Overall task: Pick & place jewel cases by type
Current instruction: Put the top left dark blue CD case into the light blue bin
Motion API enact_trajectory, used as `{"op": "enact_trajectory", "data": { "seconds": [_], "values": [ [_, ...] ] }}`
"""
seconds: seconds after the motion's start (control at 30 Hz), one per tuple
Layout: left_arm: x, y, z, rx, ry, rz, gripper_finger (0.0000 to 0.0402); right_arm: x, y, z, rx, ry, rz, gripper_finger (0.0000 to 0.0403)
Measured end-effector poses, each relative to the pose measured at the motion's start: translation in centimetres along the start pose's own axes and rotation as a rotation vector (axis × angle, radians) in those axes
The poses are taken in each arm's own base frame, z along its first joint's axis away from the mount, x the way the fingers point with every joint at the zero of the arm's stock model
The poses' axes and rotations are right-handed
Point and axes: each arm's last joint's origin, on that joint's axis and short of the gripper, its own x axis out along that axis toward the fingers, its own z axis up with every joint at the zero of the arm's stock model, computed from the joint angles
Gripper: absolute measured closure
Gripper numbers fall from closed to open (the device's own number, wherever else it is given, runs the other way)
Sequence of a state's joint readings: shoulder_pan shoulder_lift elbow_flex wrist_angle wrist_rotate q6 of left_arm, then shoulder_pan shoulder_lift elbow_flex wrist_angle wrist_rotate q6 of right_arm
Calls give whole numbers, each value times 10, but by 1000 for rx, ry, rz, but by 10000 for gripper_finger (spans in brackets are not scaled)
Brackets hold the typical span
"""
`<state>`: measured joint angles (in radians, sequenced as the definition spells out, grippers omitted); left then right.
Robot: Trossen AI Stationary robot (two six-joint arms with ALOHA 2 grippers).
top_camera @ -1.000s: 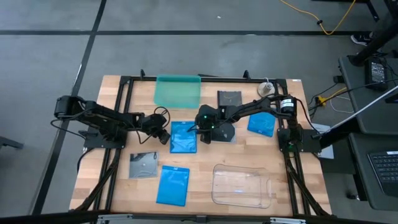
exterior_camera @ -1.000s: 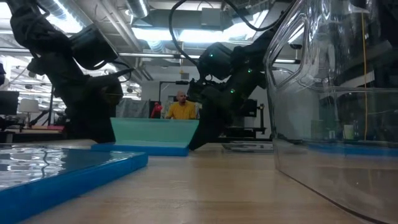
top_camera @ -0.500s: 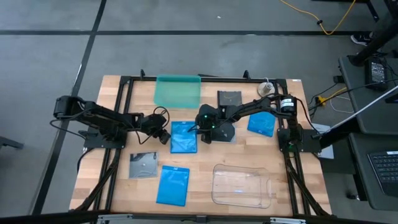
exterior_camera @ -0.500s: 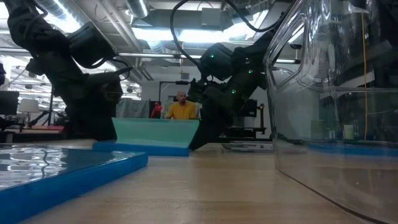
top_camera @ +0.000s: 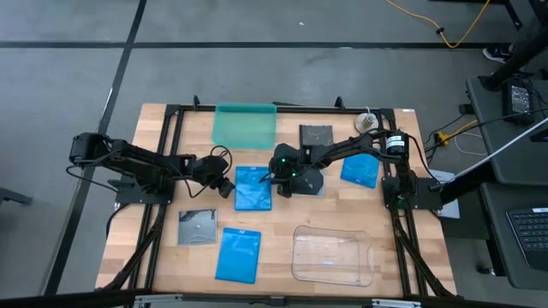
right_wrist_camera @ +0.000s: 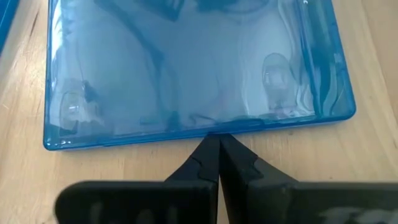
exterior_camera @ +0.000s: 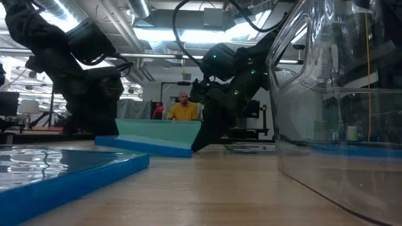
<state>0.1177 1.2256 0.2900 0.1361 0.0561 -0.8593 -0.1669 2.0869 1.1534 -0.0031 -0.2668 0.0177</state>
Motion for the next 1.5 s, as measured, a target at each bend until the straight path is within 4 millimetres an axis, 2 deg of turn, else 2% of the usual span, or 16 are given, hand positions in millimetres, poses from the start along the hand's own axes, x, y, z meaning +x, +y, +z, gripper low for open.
{"op": "enact_trajectory", "data": {
  "seconds": [0.13, 0.27, 0.47, 0.63, 1.1, 1.5],
  "values": [
    [0, 2, -1, 3, 24, 33, 311, 0, 0, 1, -2, -5, -3, 395],
    [-1, 6, -4, -10, 36, 106, 275, 1, 0, 1, -3, -12, -10, 395],
    [-1, 5, -3, -30, 28, 88, 215, 1, 0, 1, -3, -10, -10, 395],
    [-1, 5, -3, -69, 28, 84, 182, 1, -1, 1, -2, -10, -9, 395],
    [17, 3, 0, -141, -9, 26, 176, 1, 0, 1, 1, -12, -2, 395],
    [12, -1, 4, -151, -66, -30, 193, 1, 0, 1, -7, -20, -4, 395]
  ]
}}
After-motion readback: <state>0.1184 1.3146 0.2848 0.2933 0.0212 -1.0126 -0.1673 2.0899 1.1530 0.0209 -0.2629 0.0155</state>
